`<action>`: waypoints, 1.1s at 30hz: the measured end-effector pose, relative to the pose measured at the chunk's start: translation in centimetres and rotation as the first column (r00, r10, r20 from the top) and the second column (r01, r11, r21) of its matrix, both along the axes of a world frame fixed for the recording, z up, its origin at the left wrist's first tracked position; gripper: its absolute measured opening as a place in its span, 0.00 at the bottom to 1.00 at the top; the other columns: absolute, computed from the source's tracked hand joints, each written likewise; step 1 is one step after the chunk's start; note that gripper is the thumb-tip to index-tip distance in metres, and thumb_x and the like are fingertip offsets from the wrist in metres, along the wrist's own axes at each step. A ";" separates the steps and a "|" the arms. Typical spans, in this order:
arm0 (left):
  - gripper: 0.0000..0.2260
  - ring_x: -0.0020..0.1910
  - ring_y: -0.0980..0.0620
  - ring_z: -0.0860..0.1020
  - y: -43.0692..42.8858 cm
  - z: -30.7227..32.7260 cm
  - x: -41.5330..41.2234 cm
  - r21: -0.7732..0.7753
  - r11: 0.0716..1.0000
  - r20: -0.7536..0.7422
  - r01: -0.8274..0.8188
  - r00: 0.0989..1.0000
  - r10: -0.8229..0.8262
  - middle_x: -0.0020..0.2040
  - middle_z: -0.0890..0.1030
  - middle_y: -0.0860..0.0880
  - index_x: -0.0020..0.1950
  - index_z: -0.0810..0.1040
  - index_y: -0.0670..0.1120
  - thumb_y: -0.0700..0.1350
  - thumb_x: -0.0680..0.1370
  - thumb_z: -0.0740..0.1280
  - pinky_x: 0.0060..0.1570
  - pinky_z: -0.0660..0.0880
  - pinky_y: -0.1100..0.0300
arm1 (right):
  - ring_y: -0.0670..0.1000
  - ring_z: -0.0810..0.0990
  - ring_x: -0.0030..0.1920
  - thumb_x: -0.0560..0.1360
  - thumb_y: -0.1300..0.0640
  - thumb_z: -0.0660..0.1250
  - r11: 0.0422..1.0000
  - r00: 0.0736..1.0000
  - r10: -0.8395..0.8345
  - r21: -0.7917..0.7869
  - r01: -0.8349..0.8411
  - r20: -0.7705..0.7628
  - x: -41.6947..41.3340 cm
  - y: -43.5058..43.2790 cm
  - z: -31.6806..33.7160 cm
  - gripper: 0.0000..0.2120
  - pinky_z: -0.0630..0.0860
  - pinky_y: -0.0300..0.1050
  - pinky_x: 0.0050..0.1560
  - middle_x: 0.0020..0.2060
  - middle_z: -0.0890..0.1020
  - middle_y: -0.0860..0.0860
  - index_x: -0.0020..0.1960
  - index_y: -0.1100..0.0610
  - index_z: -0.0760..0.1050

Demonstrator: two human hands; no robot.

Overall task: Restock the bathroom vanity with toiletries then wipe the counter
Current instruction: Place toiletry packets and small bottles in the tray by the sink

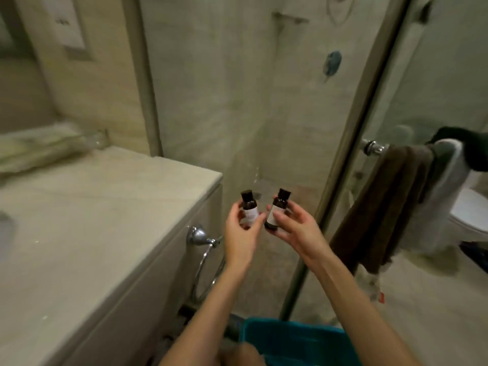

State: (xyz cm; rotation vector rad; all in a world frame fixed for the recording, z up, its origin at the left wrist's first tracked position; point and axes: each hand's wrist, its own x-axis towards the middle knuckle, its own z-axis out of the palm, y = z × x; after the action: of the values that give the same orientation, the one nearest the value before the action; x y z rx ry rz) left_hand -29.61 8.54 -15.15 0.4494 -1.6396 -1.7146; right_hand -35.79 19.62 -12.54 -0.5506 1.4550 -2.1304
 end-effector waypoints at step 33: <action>0.18 0.42 0.50 0.81 -39.7 14.6 8.5 -0.244 0.699 0.251 -0.673 0.652 0.715 0.44 0.79 0.52 0.57 0.76 0.46 0.44 0.70 0.75 0.40 0.81 0.55 | 0.50 0.80 0.50 0.68 0.62 0.75 0.936 0.848 0.349 0.194 -0.294 -0.400 1.1 -44.5 10.0 0.27 0.78 0.45 0.53 0.47 0.80 0.47 0.65 0.58 0.73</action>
State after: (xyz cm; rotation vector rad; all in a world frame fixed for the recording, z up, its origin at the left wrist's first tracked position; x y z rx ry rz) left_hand -21.07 -31.13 -0.59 1.1883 -1.4882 -0.9644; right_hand -34.69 -24.87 -2.51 -1.1869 1.5726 -1.7030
